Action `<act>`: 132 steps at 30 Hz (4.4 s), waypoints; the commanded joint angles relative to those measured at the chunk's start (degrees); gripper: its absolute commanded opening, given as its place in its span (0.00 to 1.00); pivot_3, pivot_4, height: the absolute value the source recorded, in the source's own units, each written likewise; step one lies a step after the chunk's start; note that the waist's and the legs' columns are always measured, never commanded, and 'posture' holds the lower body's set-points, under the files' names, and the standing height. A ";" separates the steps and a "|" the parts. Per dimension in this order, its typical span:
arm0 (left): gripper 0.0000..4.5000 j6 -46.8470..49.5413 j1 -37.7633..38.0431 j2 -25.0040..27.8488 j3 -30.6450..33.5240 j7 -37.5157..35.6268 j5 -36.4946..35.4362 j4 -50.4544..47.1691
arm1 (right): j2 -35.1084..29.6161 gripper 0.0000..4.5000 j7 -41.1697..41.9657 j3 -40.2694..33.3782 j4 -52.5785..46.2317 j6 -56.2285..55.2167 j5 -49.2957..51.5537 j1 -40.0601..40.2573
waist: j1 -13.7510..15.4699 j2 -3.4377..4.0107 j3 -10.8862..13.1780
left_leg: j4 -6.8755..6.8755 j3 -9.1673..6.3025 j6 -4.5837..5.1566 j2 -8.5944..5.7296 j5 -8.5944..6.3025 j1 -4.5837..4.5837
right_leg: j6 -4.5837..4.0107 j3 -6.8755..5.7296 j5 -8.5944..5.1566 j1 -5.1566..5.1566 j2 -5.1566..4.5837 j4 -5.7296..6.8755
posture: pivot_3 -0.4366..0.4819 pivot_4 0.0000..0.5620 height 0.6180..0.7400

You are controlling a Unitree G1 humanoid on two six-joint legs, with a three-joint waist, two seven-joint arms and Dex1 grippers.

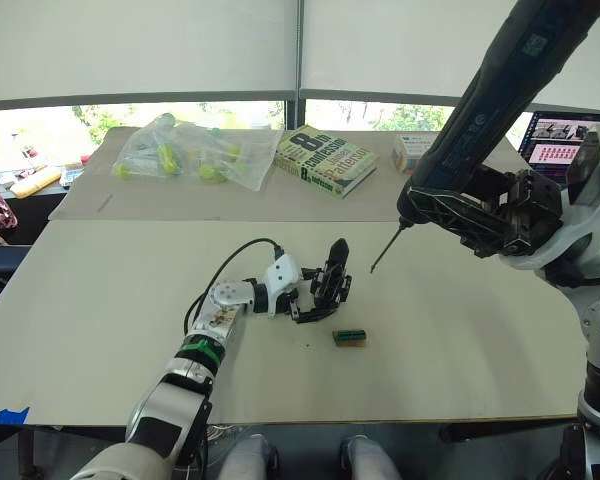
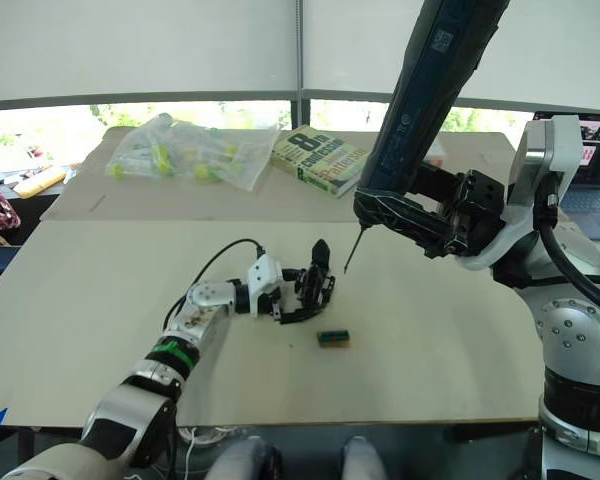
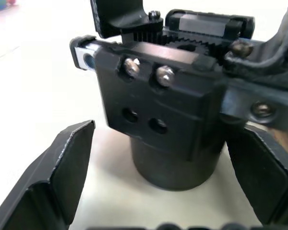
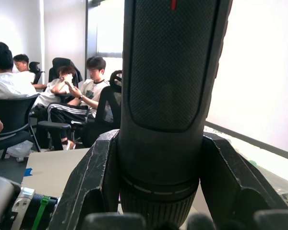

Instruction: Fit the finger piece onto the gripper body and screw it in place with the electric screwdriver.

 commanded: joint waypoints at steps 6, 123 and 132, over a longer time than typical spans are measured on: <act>0.99 13.66 5.63 -0.64 -1.69 4.59 -0.72 -15.20 | -0.32 0.43 0.42 -1.71 -0.93 -0.68 1.17 -1.60 | 0.10 0.00 0.00 | 0.01 -0.01 0.00 -0.01 0.00 0.00 | 0.00 0.00 0.00 0.01 0.00 0.00 | 0.48 0.27 1.00; 0.51 12.85 6.19 -0.33 -4.70 8.00 2.85 -11.83 | 14.43 0.43 9.62 14.80 10.77 -5.81 -18.80 -12.07 | -0.09 0.03 -0.02 | 0.10 -0.12 0.02 -0.01 -0.02 0.06 | 0.00 -0.28 0.01 0.13 -0.06 0.04 | 0.48 0.27 1.00; 0.51 13.24 6.49 -0.20 -5.16 7.94 2.73 -12.29 | 14.96 0.43 9.99 16.13 10.31 -6.96 -20.88 -10.92 | -0.19 0.03 -0.02 | 0.09 -0.12 0.02 -0.01 -0.02 0.06 | 0.00 -0.29 0.01 0.12 -0.05 0.03 | 0.48 0.27 1.00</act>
